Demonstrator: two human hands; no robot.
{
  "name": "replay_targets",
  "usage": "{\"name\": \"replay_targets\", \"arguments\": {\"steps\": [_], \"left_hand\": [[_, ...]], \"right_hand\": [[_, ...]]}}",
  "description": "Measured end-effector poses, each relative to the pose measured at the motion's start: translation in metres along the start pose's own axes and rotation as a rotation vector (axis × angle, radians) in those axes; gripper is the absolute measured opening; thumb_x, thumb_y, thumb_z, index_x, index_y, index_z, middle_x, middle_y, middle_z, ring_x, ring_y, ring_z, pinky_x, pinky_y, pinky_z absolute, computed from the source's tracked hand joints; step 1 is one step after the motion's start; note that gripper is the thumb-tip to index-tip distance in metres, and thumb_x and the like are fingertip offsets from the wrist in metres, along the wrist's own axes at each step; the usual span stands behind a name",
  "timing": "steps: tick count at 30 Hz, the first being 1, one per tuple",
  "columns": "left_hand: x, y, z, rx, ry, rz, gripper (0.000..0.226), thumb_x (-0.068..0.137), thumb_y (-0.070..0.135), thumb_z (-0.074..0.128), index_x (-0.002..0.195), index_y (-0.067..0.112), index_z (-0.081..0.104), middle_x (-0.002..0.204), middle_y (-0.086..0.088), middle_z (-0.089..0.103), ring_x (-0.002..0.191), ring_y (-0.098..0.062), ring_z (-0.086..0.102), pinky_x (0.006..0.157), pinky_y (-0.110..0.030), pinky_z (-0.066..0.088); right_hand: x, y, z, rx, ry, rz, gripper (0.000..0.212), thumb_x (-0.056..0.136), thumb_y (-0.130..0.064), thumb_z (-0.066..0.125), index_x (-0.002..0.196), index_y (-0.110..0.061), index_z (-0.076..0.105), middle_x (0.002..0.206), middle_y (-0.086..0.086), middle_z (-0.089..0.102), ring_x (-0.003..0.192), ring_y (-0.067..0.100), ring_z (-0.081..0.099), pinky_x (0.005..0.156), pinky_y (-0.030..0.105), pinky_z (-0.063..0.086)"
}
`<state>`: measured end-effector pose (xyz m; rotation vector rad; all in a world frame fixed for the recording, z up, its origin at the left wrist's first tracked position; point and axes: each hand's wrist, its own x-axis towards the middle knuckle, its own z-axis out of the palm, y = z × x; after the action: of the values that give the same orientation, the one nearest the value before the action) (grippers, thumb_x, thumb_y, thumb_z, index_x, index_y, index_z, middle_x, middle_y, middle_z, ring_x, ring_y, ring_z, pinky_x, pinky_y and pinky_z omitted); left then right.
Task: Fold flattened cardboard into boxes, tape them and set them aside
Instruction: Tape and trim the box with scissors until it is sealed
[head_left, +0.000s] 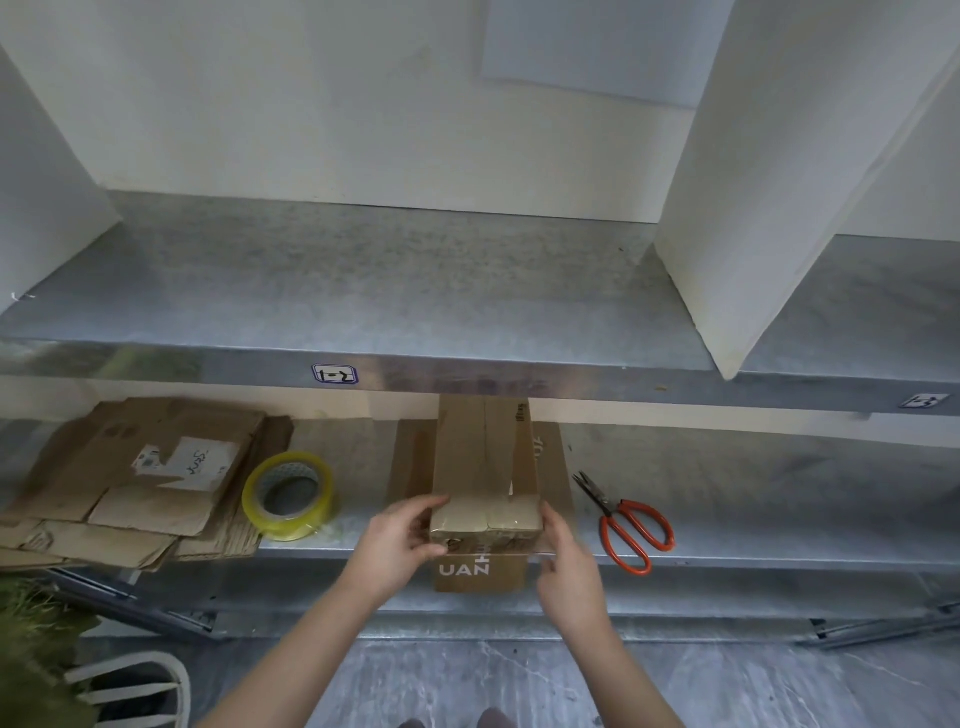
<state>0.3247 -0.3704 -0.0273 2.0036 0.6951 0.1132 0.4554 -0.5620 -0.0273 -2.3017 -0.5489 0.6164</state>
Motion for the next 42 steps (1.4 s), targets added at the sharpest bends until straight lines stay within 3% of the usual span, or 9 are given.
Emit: {"name": "replay_targets", "arguments": {"steps": [5, 11, 18, 23, 28, 33, 36, 39, 42], "left_hand": [[0.016, 0.000, -0.009, 0.096, -0.019, 0.050, 0.069, 0.072, 0.016, 0.082, 0.127, 0.043, 0.051, 0.127, 0.011, 0.054, 0.113, -0.007, 0.056, 0.098, -0.020, 0.046], [0.015, -0.001, 0.002, 0.051, -0.006, 0.015, 0.064, 0.074, 0.031, 0.080, 0.119, 0.055, 0.041, 0.131, 0.010, 0.044, 0.124, -0.013, 0.047, 0.106, -0.035, 0.043], [0.018, 0.015, 0.001, -0.075, -0.086, -0.052, 0.099, 0.068, 0.059, 0.075, 0.146, 0.043, 0.017, 0.154, 0.008, 0.026, 0.139, -0.012, 0.029, 0.115, -0.033, 0.026], [0.010, 0.019, 0.003, -0.242, -0.073, -0.180, 0.101, 0.072, 0.060, 0.072, 0.151, 0.039, 0.013, 0.153, 0.009, 0.022, 0.141, -0.018, 0.025, 0.115, -0.040, 0.025], [-0.008, 0.014, 0.010, -0.509, -0.161, -0.247, 0.087, 0.067, 0.025, 0.085, 0.135, 0.034, 0.032, 0.140, -0.001, 0.045, 0.121, -0.014, 0.051, 0.101, -0.036, 0.046], [-0.025, 0.033, 0.007, -0.607, -0.062, -0.230, 0.083, 0.074, 0.051, 0.076, 0.137, 0.046, 0.022, 0.129, 0.009, 0.047, 0.119, -0.015, 0.049, 0.094, -0.029, 0.045], [-0.030, 0.056, 0.000, -0.594, 0.014, -0.145, 0.069, 0.078, 0.055, 0.069, 0.134, 0.048, 0.030, 0.134, 0.011, 0.045, 0.126, -0.014, 0.046, 0.098, -0.034, 0.044], [-0.035, 0.084, -0.015, -0.596, 0.133, -0.035, 0.050, 0.075, 0.066, 0.064, 0.115, 0.043, 0.044, 0.129, 0.015, 0.051, 0.125, -0.009, 0.046, 0.105, -0.035, 0.037], [-0.038, 0.111, -0.032, -0.600, 0.198, -0.022, 0.047, 0.082, 0.068, 0.048, 0.118, 0.039, 0.040, 0.129, 0.015, 0.049, 0.124, -0.009, 0.044, 0.102, -0.028, 0.029]], "right_hand": [[0.018, 0.003, -0.024, -0.046, 0.001, -0.128, 0.058, 0.083, -0.016, 0.075, 0.133, -0.031, 0.051, 0.111, -0.006, 0.069, 0.108, 0.010, 0.064, 0.085, 0.016, 0.045], [0.030, 0.005, -0.023, -0.081, 0.002, -0.147, 0.058, 0.077, -0.031, 0.079, 0.129, -0.029, 0.054, 0.091, -0.013, 0.065, 0.081, -0.002, 0.060, 0.070, 0.007, 0.044], [0.038, 0.013, -0.014, 0.056, -0.110, -0.184, 0.074, 0.079, -0.017, 0.079, 0.136, -0.040, 0.037, 0.134, -0.003, 0.054, 0.124, 0.010, 0.053, 0.102, 0.030, 0.048], [0.039, 0.005, -0.018, 0.212, -0.126, -0.051, 0.092, 0.072, -0.067, 0.070, 0.148, -0.031, 0.033, 0.145, -0.005, 0.043, 0.130, 0.014, 0.046, 0.108, 0.040, 0.042], [0.024, -0.001, -0.019, 0.397, -0.114, 0.042, 0.085, 0.078, -0.039, 0.078, 0.145, -0.027, 0.028, 0.139, -0.009, 0.039, 0.133, 0.020, 0.042, 0.110, 0.045, 0.038], [0.006, -0.008, -0.034, 0.557, -0.117, -0.001, 0.060, 0.078, -0.024, 0.078, 0.127, -0.028, 0.044, 0.133, -0.001, 0.054, 0.117, 0.014, 0.056, 0.096, 0.036, 0.051], [-0.003, -0.023, -0.046, 0.601, -0.137, -0.058, 0.067, 0.069, -0.008, 0.072, 0.124, -0.025, 0.039, 0.127, -0.001, 0.054, 0.119, 0.017, 0.055, 0.089, 0.036, 0.055], [-0.014, -0.043, -0.056, 0.676, -0.116, -0.138, 0.092, 0.065, -0.037, 0.084, 0.140, -0.030, 0.031, 0.135, -0.007, 0.051, 0.124, 0.012, 0.051, 0.102, 0.042, 0.047], [-0.027, -0.058, -0.066, 0.720, -0.094, -0.166, 0.079, 0.065, -0.066, 0.071, 0.132, -0.041, 0.037, 0.134, -0.013, 0.051, 0.126, 0.008, 0.048, 0.107, 0.038, 0.041]]}}
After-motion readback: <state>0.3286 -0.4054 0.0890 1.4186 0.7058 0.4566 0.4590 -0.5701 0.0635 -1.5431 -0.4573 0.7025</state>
